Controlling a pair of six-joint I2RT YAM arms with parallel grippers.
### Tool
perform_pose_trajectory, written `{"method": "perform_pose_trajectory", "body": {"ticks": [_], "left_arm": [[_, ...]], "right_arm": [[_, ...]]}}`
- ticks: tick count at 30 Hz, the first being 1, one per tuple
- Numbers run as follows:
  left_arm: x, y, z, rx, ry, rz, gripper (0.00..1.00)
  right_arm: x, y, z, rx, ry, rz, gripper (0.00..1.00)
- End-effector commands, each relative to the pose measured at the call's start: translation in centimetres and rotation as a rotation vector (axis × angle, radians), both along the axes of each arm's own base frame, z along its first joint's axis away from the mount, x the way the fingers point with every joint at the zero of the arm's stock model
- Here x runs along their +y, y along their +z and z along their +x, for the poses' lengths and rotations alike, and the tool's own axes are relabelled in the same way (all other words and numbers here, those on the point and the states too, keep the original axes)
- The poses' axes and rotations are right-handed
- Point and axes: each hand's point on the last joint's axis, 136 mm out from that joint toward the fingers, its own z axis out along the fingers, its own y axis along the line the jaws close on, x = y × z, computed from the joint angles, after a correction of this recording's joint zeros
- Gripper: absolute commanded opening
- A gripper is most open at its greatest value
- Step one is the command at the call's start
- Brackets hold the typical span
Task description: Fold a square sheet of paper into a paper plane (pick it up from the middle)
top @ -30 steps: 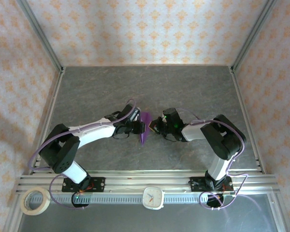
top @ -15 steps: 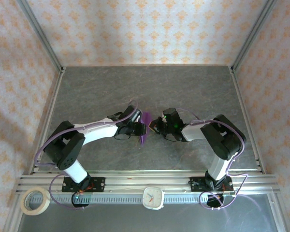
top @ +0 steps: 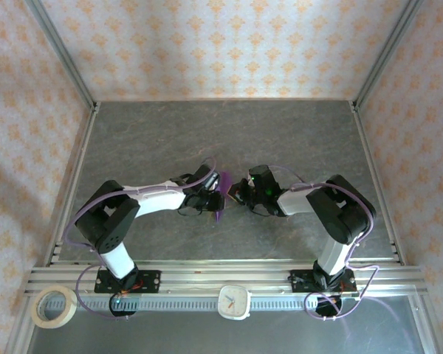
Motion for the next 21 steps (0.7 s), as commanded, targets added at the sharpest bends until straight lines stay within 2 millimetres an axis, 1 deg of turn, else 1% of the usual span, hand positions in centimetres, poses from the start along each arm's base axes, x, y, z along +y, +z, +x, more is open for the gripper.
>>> {"method": "perform_pose_trajectory", "body": {"ticks": [1, 10, 13, 15, 18, 21], "left_arm": [[-1.0, 0.5, 0.8, -0.031, -0.02, -0.012, 0.28], [-1.0, -0.3, 0.7, -0.027, -0.019, 0.027, 0.2], [-0.8, -0.2, 0.8, -0.033, -0.015, 0.04, 0.17], [-0.7, 0.0, 0.9, -0.043, -0.011, 0.048, 0.14], [-0.1, 0.3, 1.2, -0.061, 0.0, 0.083, 0.11], [0.7, 0.3, 1.5, -0.067, 0.019, 0.13, 0.1]], "right_arm": [[-0.1, -0.2, -0.5, 0.0, 0.004, -0.002, 0.06], [-0.2, -0.3, -0.6, 0.002, 0.007, -0.006, 0.07], [-0.1, 0.0, -0.5, -0.004, 0.01, -0.004, 0.1], [-0.1, 0.2, -0.4, -0.009, 0.011, -0.009, 0.12], [-0.5, 0.8, -0.1, -0.028, 0.003, -0.037, 0.21], [-1.7, 1.0, 0.0, -0.041, -0.02, -0.085, 0.27]]}}
